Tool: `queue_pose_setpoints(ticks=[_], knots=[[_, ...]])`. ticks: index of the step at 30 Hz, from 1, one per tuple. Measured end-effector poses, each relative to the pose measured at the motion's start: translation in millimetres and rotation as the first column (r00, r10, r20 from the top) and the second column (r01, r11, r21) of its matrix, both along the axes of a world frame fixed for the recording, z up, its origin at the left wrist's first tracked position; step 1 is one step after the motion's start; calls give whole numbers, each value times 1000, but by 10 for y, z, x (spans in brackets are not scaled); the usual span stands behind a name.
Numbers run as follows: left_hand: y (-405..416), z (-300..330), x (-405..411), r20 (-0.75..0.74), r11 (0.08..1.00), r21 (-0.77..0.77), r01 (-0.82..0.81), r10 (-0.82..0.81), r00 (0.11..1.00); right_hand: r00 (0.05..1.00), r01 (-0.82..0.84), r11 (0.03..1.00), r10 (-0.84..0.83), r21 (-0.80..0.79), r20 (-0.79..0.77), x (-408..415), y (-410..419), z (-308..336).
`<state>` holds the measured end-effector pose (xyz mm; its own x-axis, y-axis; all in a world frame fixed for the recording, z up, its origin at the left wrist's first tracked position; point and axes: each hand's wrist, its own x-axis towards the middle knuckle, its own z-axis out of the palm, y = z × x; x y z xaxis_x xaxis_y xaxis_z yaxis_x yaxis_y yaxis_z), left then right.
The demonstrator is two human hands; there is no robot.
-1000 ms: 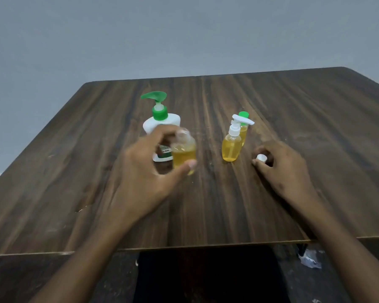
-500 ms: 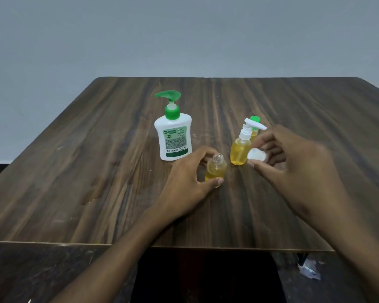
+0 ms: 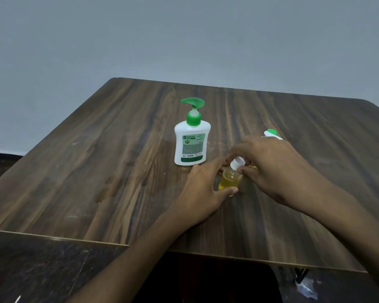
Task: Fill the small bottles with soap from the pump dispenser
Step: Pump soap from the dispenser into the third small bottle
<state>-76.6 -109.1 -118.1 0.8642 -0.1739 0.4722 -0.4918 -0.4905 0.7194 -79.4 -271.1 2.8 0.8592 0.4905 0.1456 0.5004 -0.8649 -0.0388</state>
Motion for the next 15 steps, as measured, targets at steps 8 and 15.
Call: queue_pose_setpoints(ticks=[8, 15], knots=[[21, 14, 6, -29, 998, -65, -4, 3, 1000, 1000, 17, 998, -16, -67, 17, 8, 84, 21], [27, 18, 16, -14, 994, -106, -2, 0, 1000, 999, 46, 977, -44, -206, 17, -5, 174, 53]])
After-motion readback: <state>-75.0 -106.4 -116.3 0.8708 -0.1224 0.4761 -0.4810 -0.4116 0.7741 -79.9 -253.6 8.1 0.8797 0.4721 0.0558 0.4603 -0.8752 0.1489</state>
